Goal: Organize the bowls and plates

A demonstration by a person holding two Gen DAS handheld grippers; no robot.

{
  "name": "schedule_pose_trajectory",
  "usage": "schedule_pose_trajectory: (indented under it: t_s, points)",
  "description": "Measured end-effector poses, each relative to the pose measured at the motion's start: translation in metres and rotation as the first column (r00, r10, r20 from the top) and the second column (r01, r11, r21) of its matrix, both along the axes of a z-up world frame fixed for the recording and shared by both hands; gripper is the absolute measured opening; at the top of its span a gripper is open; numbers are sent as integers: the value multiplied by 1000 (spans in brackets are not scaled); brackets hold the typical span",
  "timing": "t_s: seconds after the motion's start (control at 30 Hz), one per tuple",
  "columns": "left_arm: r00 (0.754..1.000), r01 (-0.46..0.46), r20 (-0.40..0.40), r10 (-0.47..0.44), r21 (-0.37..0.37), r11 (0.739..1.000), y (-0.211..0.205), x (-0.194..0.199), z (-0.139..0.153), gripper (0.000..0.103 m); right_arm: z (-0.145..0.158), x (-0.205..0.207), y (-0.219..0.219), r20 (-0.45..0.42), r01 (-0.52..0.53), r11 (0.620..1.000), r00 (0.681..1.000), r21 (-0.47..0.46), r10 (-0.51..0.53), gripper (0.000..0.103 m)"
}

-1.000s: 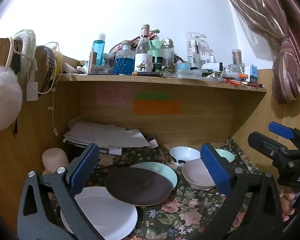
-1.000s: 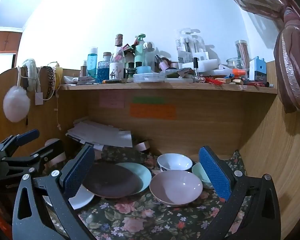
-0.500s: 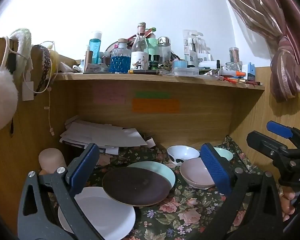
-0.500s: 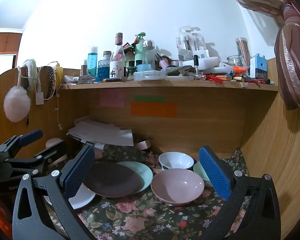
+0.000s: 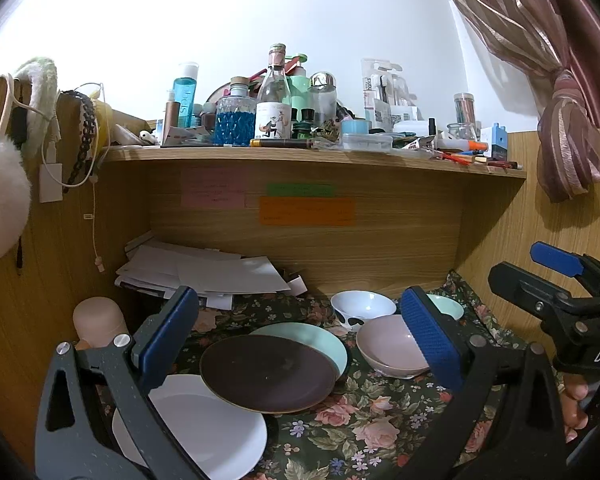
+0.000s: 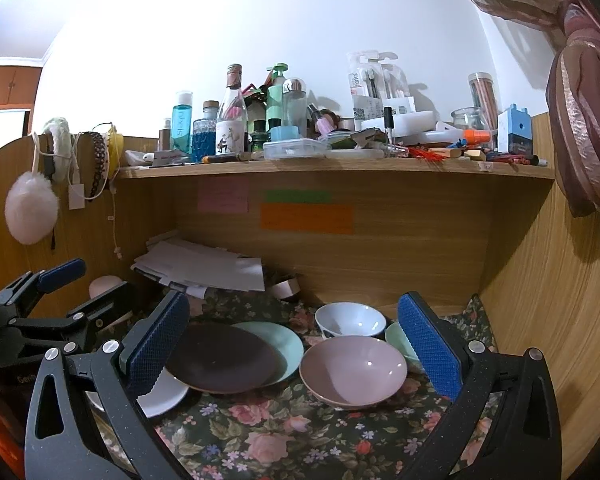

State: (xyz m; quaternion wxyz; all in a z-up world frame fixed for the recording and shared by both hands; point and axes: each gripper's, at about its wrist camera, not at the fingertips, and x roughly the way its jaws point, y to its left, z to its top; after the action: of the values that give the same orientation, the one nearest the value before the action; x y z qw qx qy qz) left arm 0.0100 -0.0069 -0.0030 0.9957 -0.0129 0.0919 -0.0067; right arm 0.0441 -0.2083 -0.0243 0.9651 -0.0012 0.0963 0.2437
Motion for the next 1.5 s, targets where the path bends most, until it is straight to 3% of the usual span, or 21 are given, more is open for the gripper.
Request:
schedule_pose_trajectory:
  t_s: [1.5]
  points:
    - [1000, 7, -14, -7, -11, 1000, 7, 7, -7, 103, -2, 1, 3, -10, -9, 1000, 1000, 10, 9, 103]
